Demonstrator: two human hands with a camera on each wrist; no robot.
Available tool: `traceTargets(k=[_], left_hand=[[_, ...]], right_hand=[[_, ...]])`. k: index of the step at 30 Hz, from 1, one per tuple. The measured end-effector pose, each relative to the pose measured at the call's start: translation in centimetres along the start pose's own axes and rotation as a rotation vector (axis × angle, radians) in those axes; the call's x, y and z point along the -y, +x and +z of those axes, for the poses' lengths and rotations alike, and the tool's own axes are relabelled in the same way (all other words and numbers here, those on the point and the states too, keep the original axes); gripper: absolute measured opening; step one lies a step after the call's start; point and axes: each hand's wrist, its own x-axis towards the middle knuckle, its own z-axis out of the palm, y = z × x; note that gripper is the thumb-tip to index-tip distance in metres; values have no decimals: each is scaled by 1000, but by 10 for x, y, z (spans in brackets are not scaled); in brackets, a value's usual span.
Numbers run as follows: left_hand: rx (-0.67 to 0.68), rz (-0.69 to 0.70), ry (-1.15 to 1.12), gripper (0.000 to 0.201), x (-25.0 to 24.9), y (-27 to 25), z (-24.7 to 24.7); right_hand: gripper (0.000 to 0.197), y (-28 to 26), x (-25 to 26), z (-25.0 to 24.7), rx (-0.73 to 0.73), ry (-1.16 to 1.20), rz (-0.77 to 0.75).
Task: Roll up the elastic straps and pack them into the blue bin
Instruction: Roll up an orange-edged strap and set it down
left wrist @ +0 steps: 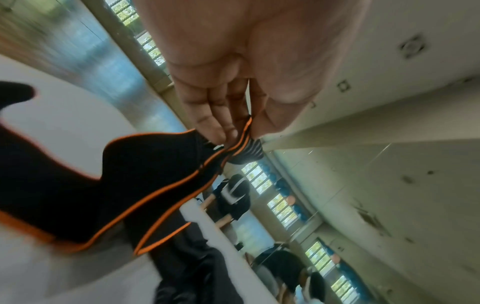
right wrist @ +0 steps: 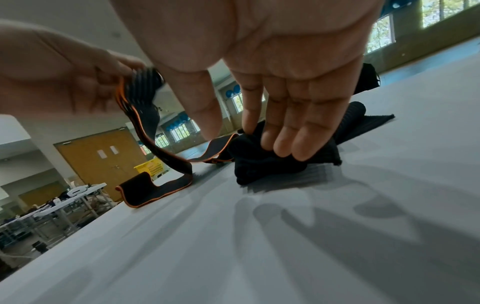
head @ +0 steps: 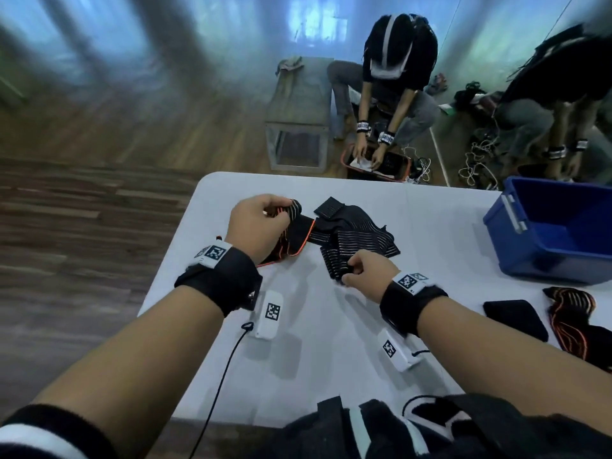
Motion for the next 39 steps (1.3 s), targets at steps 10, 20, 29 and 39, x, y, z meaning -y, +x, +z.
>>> traceTargets(k=[10,20,29,39], left_hand=[[-32,180,-265,26,-130,-9,-25],[65,351,-312,43,-225,-41,-3],[53,276,-148,17,-197,-67,45],[404,-144,-597,15,-192,-90,115]], right_hand=[[89,-17,24,-57,-11,122,-214],[26,-65,60,-132,-406,679,-467],[16,-96,10,-177,-427,836,-562],[34,-114,-53,-186,-86,895,-592]])
